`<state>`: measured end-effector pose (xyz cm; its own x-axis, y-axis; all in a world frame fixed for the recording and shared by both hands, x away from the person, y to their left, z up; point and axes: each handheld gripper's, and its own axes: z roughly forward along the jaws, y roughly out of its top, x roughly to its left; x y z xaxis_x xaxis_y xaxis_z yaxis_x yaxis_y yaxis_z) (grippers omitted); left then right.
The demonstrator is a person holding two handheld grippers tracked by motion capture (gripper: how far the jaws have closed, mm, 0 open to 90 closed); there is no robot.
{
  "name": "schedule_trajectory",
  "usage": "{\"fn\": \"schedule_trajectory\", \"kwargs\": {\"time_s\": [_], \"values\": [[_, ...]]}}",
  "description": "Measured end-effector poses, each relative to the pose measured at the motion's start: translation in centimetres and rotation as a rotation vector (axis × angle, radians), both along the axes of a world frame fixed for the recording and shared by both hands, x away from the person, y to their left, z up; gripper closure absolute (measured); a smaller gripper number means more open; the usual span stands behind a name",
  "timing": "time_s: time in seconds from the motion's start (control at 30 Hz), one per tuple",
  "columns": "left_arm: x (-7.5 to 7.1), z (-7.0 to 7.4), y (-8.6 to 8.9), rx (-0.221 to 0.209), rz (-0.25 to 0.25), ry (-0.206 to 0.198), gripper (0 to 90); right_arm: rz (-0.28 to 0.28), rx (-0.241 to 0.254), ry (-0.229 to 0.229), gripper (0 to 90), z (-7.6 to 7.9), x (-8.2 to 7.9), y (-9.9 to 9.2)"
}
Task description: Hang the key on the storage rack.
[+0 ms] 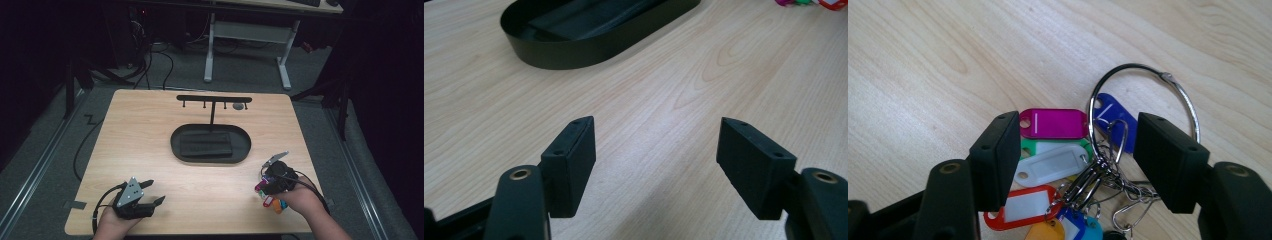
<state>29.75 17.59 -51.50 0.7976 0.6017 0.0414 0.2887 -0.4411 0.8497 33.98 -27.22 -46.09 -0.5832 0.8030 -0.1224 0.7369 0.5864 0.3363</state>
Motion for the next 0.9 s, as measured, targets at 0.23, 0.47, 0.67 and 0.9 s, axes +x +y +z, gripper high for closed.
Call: {"fn": "schedule_trajectory", "kwargs": {"time_s": [0.23,0.47,0.67,0.9], "values": [[0.1,0.0,0.1,-0.002,-0.006,0.0,32.5,-0.014,-0.022,0.102,48.7,-0.8,2.0,0.5],[0.0,0.0,0.1,-0.005,-0.013,-0.007,32.5,-0.018,-0.051,0.149,57.1,-0.9,3.5,0.7],[-0.2,0.1,0.1,-0.002,-0.021,-0.01,33.1,-0.049,-0.036,0.19,63.3,-1.2,4.8,0.8],[-0.4,0.0,0.0,0.011,-0.041,-0.018,33.3,-0.059,-0.055,0.232,68.0,-1.9,6.3,1.0]]}}
